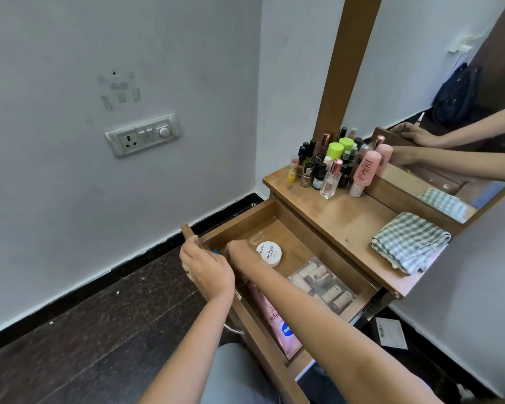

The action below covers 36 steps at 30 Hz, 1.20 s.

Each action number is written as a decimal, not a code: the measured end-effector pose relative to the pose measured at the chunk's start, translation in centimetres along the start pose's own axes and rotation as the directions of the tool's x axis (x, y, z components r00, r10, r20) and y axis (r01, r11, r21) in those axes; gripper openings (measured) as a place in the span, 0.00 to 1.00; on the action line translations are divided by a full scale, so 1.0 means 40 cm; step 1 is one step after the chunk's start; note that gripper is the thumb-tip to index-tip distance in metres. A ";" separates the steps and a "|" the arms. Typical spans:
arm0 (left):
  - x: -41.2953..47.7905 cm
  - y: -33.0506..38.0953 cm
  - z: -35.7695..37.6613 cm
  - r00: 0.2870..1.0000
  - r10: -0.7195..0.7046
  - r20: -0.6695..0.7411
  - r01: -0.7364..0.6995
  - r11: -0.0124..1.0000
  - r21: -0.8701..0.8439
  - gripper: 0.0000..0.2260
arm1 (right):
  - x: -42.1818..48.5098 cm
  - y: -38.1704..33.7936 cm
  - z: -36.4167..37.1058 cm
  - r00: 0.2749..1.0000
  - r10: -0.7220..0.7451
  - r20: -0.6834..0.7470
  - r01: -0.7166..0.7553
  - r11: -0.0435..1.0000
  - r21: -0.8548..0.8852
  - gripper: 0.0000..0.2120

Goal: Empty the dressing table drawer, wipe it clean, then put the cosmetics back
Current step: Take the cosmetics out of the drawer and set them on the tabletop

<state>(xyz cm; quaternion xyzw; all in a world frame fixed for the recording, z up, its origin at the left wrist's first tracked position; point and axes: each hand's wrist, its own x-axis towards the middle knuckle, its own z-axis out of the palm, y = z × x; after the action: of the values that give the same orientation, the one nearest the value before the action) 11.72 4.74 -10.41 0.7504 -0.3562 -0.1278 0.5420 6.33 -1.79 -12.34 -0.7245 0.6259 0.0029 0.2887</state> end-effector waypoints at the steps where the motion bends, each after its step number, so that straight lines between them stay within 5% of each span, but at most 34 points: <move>1: -0.001 -0.001 0.000 1.000 0.005 0.004 -0.005 1.000 0.011 0.15 | 0.004 -0.002 -0.001 1.000 0.012 0.005 -0.012 1.000 0.002 0.07; 14: -0.006 0.000 0.003 0.999 0.038 0.037 -0.041 0.995 0.086 0.13 | -0.016 0.005 0.007 0.996 0.012 -0.084 -0.022 0.994 -0.111 0.12; 19: -0.003 -0.001 0.002 0.997 0.047 0.060 -0.055 0.988 0.141 0.13 | -0.051 0.011 -0.038 0.994 0.019 -0.110 -0.008 0.995 0.097 0.07; 24: 0.000 -0.011 0.014 0.992 0.076 0.097 -0.095 0.975 0.200 0.14 | -0.132 0.055 -0.199 0.955 -0.030 -0.295 0.102 0.967 0.232 0.06; 30: 0.002 -0.015 0.017 0.986 0.084 0.145 -0.118 0.962 0.245 0.16 | -0.160 0.134 -0.461 0.868 -0.061 -0.492 0.136 0.984 0.118 0.05; 36: 0.004 -0.018 0.023 0.973 0.143 0.182 -0.196 0.928 0.317 0.17 | -0.093 0.167 -0.562 0.869 -0.045 -0.492 -0.008 0.994 -0.105 0.08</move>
<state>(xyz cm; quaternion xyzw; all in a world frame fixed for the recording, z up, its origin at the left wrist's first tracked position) 11.60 4.07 -11.39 0.7851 -0.4775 -0.0768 0.3870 -8.57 -8.25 4.98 -0.7212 0.6709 -0.1525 0.0810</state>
